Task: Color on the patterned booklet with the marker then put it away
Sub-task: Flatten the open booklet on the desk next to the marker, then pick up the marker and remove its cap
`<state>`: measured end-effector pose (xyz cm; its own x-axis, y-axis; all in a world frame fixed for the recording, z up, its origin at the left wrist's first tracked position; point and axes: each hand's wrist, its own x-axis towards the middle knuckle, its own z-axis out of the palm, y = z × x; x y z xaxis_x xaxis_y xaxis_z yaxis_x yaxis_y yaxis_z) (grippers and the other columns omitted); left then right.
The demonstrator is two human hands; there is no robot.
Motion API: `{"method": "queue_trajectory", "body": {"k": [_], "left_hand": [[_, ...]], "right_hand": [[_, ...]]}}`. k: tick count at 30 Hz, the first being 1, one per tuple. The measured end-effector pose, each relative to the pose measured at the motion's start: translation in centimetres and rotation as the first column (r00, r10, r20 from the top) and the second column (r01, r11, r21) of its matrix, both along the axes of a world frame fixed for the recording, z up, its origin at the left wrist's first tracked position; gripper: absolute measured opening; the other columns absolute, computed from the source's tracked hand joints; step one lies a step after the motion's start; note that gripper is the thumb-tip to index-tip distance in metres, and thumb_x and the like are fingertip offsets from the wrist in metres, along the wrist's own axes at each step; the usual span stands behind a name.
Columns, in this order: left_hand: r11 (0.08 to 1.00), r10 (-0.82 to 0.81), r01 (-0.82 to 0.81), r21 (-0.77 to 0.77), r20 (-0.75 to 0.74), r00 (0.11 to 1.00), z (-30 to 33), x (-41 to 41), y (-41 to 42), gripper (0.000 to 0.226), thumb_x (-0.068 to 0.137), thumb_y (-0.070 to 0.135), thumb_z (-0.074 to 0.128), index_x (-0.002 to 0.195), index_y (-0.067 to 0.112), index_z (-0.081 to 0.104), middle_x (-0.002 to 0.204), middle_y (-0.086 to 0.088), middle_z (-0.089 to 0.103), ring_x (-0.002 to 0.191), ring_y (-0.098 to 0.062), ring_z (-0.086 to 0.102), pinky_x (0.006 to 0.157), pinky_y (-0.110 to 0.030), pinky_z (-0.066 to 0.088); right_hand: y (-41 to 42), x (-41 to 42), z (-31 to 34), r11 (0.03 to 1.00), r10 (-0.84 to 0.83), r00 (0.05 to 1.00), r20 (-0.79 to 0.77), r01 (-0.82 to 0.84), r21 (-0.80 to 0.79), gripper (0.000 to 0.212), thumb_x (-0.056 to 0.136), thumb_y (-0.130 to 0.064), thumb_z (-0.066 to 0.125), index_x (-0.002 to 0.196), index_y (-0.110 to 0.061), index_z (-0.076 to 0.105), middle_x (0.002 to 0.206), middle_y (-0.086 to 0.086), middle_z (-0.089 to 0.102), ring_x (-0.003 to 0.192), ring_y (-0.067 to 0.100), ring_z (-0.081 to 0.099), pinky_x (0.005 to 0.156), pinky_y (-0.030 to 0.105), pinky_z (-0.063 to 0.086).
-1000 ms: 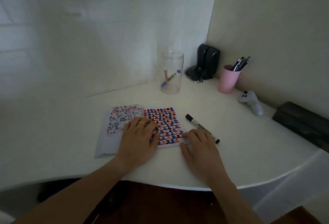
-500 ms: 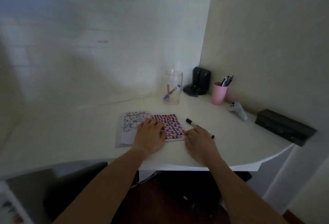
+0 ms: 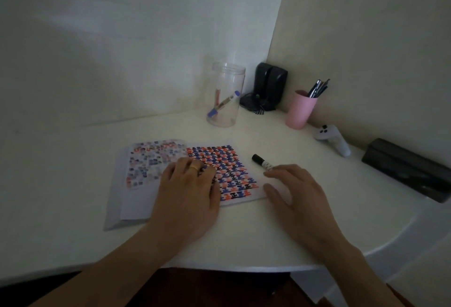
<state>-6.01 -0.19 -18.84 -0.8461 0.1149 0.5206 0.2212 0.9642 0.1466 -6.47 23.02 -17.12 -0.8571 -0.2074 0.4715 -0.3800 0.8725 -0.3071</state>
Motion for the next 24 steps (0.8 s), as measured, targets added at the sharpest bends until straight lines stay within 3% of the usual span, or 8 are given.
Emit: {"method": "queue_trajectory", "body": {"k": [4, 7, 10, 13, 15, 17, 19, 24], "left_hand": [[1.0, 0.016, -0.016, -0.01, 0.063, 0.998, 0.2, -0.3, -0.1, 0.039, 0.091, 0.042, 0.04, 0.116, 0.023, 0.063, 0.116, -0.004, 0.067, 0.114, -0.026, 0.053, 0.095, -0.048, 0.046], [0.998, 0.005, 0.004, -0.058, 0.146, 0.989, 0.8, -0.2, -0.4, 0.045, 0.092, 0.047, 0.033, 0.124, 0.027, 0.057, 0.127, -0.001, 0.062, 0.122, -0.025, 0.047, 0.098, -0.048, 0.043], [0.989, -0.032, 0.082, -0.123, 0.358, 0.933, 2.6, -0.7, -1.5, 0.054, 0.091, 0.059, 0.023, 0.134, 0.035, 0.045, 0.14, 0.006, 0.048, 0.134, -0.021, 0.033, 0.105, -0.045, 0.039], [0.975, -0.106, 0.189, -0.114, 0.51, 0.854, 6.0, -2.7, -2.4, 0.053, 0.091, 0.063, 0.019, 0.1, 0.031, 0.06, 0.107, 0.006, 0.06, 0.109, -0.021, 0.053, 0.091, -0.043, 0.048], [0.971, -0.121, 0.212, -0.112, 0.534, 0.837, 7.7, -5.3, -2.7, 0.042, 0.098, 0.055, 0.028, 0.076, 0.026, 0.05, 0.089, -0.002, 0.063, 0.087, -0.021, 0.06, 0.083, -0.043, 0.052], [0.989, -0.145, 0.136, 0.054, 0.457, 0.878, 8.4, -7.9, -3.2, 0.034, 0.095, 0.057, 0.04, 0.078, 0.032, 0.056, 0.092, -0.001, 0.068, 0.085, -0.019, 0.063, 0.084, -0.041, 0.053], [0.96, -0.186, 0.105, 0.261, 0.306, 0.934, 7.7, -10.2, -3.9, 0.029, 0.089, 0.056, 0.054, 0.103, 0.033, 0.064, 0.098, 0.008, 0.07, 0.083, -0.012, 0.065, 0.084, -0.039, 0.054], [0.926, -0.36, 0.335, 0.176, 0.143, 0.922, 4.2, -10.8, -3.7, 0.058, 0.087, 0.062, 0.057, 0.138, 0.039, 0.042, 0.125, 0.012, 0.059, 0.093, -0.002, 0.062, 0.082, -0.033, 0.055]], "right_hand": [[1.1, -3.2, 0.4, 0.982, -0.186, 0.981, 0.062, 0.183, 0.053, 0.039, 0.09, -0.032, 0.064, 0.129, -0.027, 0.057, 0.116, -0.002, 0.063, 0.107, 0.021, 0.058, 0.084, 0.03, 0.043], [1.3, -5.4, 0.5, 0.986, -0.163, 0.975, 0.148, 0.155, 0.059, 0.031, 0.091, -0.022, 0.062, 0.122, -0.025, 0.058, 0.1, -0.003, 0.066, 0.093, 0.018, 0.061, 0.08, 0.032, 0.047], [0.6, -7.6, 1.9, 0.987, -0.12, 0.982, 0.149, 0.134, -0.091, 0.021, 0.091, -0.02, 0.066, 0.111, -0.025, 0.065, 0.096, -0.005, 0.068, 0.081, 0.011, 0.062, 0.07, 0.028, 0.05], [-1.0, -9.7, 3.6, 0.937, -0.051, 0.985, 0.166, 0.105, -0.334, 0.018, 0.09, -0.019, 0.069, 0.108, -0.023, 0.069, 0.094, -0.005, 0.072, 0.078, 0.009, 0.069, 0.063, 0.023, 0.052], [-2.2, -10.5, 3.9, 0.865, 0.045, 0.977, 0.208, 0.066, -0.498, 0.019, 0.09, -0.017, 0.07, 0.109, -0.021, 0.07, 0.093, -0.004, 0.074, 0.076, 0.013, 0.073, 0.068, 0.031, 0.06], [-2.7, -10.8, 3.0, 0.803, 0.11, 0.965, 0.24, 0.056, -0.593, 0.019, 0.088, -0.016, 0.073, 0.107, -0.019, 0.071, 0.092, -0.001, 0.075, 0.077, 0.018, 0.075, 0.071, 0.036, 0.063], [-2.6, -10.8, 1.8, 0.752, 0.148, 0.952, 0.268, 0.068, -0.656, 0.02, 0.084, -0.014, 0.077, 0.103, -0.017, 0.072, 0.089, 0.001, 0.078, 0.079, 0.022, 0.076, 0.07, 0.032, 0.062], [-1.7, -10.9, 1.2, 0.593, 0.248, 0.926, 0.284, 0.087, -0.801, 0.032, 0.074, -0.018, 0.086, 0.103, -0.017, 0.073, 0.088, -0.002, 0.082, 0.082, 0.022, 0.076, 0.073, 0.028, 0.061]]}}
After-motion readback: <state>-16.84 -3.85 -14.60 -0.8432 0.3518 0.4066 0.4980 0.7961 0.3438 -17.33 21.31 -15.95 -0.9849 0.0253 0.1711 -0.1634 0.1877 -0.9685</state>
